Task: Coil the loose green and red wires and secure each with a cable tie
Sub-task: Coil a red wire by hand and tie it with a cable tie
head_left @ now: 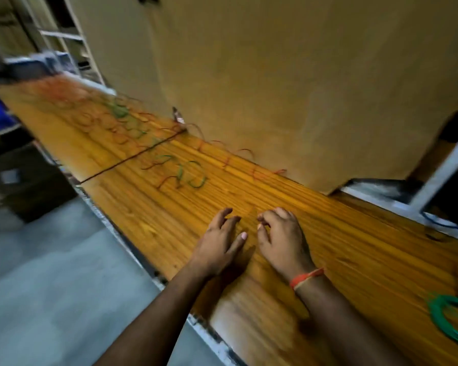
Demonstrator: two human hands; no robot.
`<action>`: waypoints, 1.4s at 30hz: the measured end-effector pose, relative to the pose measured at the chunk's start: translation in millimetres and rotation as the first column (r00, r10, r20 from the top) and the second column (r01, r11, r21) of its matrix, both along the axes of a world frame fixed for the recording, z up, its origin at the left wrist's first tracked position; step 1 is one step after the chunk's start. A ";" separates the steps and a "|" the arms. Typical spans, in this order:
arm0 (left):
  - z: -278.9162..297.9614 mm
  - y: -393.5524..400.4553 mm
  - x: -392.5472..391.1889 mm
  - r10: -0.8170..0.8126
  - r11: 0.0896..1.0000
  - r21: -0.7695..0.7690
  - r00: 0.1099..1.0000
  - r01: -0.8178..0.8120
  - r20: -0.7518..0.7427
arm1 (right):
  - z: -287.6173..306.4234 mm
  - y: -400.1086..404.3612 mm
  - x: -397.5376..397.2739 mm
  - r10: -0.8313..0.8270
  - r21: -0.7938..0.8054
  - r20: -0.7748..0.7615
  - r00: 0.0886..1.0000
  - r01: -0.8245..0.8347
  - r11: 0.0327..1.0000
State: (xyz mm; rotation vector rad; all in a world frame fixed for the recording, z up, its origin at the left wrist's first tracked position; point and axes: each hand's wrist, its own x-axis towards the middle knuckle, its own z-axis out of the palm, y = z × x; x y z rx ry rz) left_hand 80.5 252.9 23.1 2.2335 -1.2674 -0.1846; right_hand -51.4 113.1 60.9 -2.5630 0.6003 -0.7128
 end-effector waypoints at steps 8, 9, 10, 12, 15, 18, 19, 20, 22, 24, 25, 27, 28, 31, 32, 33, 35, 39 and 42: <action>17.7 132.6 156.9 0.066 0.992 0.109 0.998 -0.066 0.011 | -0.5 114.9 187.9 0.091 0.159 0.033 0.995 -0.095 0.983; 20.2 143.8 172.9 0.063 0.990 0.121 0.998 -0.065 0.018 | -1.3 123.2 205.4 0.074 0.170 0.032 0.997 -0.078 0.982; 21.8 153.2 188.0 0.062 0.990 0.129 0.998 -0.064 0.021 | -2.9 130.1 221.8 0.046 0.193 0.021 0.999 -0.049 0.980; 23.9 167.6 213.5 0.059 0.990 0.130 0.998 -0.062 0.025 | -8.9 137.9 250.3 -0.030 0.273 -0.030 0.999 0.037 0.961; 26.1 176.7 249.7 0.043 0.993 0.105 0.998 -0.047 0.041 | -17.5 140.9 286.6 -0.103 0.378 -0.113 0.988 0.138 0.915; 25.2 172.2 286.3 0.066 0.993 0.091 0.996 -0.070 0.053 | -25.5 141.3 319.0 -0.098 0.514 -0.135 0.986 0.154 0.844; 23.9 169.6 298.9 0.077 0.993 0.087 0.996 -0.081 0.054 | -27.2 143.4 327.7 -0.098 0.553 -0.120 0.988 0.148 0.820; 22.7 167.0 311.5 0.080 0.993 0.082 0.995 -0.084 0.052 | -30.1 146.0 335.8 -0.116 0.579 -0.086 0.989 0.145 0.803; 17.3 162.0 340.6 0.067 0.995 0.077 0.996 -0.071 0.053 | -34.4 153.1 348.9 -0.174 0.592 -0.040 0.984 0.164 0.789; 11.7 156.6 373.8 0.078 0.995 0.063 0.994 -0.083 0.077 | -42.5 157.1 363.7 -0.202 0.625 -0.010 0.979 0.163 0.764; 9.7 153.4 391.0 0.096 0.994 0.050 0.991 -0.100 0.089 | -43.3 159.5 371.2 -0.203 0.642 0.001 0.979 0.155 0.751; 8.6 146.3 423.8 0.124 0.991 0.028 0.988 -0.127 0.087 | -46.8 159.4 387.5 -0.214 0.665 0.003 0.977 0.158 0.730; 9.7 142.5 439.1 0.130 0.991 0.018 0.988 -0.132 0.083 | -49.3 158.4 396.2 -0.226 0.667 0.010 0.974 0.162 0.727; 15.6 134.0 478.4 0.202 0.977 -0.102 0.970 -0.190 0.135 | -55.8 155.5 419.6 -0.241 0.657 -0.006 0.970 0.186 0.731; 19.1 132.0 488.9 0.251 0.958 -0.181 0.955 -0.221 0.161 | -55.6 155.0 426.4 -0.244 0.640 -0.011 0.970 0.195 0.743; 22.1 129.8 499.3 0.304 0.935 -0.245 0.937 -0.258 0.172 | -56.0 154.7 432.9 -0.246 0.620 -0.012 0.969 0.200 0.759; 26.3 125.8 521.5 0.402 0.892 -0.286 0.903 -0.350 0.149 | -57.2 156.4 443.5 -0.251 0.596 0.008 0.968 0.197 0.779; 30.6 118.3 571.1 0.246 0.962 -0.111 0.969 -0.248 -0.031 | -48.0 165.4 469.5 -0.247 0.572 0.001 0.969 0.201 0.795; 30.6 114.0 597.9 0.061 0.981 0.188 0.990 -0.037 -0.127 | -43.2 171.9 498.9 -0.231 0.574 -0.063 0.971 0.225 0.787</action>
